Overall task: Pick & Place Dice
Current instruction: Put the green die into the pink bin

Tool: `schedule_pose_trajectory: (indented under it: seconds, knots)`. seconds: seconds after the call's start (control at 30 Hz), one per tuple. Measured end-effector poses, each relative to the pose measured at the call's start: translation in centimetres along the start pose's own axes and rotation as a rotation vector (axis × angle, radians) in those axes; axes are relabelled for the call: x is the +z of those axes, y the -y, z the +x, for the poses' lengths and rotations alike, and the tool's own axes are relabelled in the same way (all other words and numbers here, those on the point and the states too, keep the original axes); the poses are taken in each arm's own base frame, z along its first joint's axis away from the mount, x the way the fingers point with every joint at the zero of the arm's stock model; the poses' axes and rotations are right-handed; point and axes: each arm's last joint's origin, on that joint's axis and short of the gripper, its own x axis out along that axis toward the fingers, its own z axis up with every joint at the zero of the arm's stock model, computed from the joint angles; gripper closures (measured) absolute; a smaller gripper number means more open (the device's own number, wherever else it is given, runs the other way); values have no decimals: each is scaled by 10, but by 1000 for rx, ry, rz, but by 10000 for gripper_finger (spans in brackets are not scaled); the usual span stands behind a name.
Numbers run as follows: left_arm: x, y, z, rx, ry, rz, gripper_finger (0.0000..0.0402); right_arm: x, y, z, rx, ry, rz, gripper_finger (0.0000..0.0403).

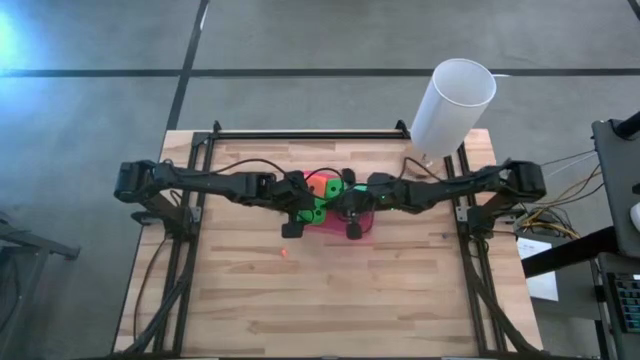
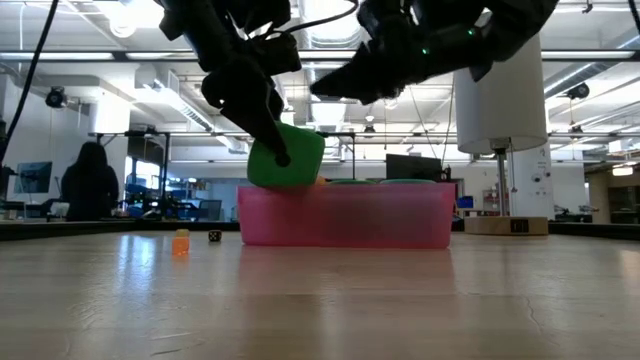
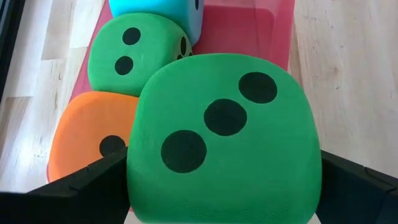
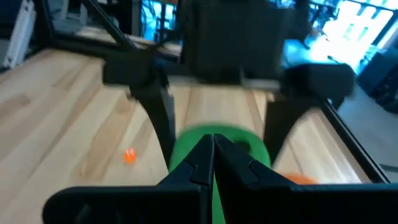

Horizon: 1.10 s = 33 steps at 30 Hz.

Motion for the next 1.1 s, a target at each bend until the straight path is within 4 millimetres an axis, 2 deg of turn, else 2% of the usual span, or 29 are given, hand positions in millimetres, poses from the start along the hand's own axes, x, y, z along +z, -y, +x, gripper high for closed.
schedule_pose_trajectory:
  seconds: [0.1,0.23,0.5,1.1]
  knots:
    - [0,0,0,0,0,0,6,1,0,12,9,3,1,394]
    - [0,0,0,0,0,0,7,-9,-1,28,17,-42,0,394]
    - [0,0,0,-1,-1,0,5,-16,-1,45,18,-64,-2,394]
    - [0,0,0,-3,1,1,6,-23,2,50,18,-115,40,394]
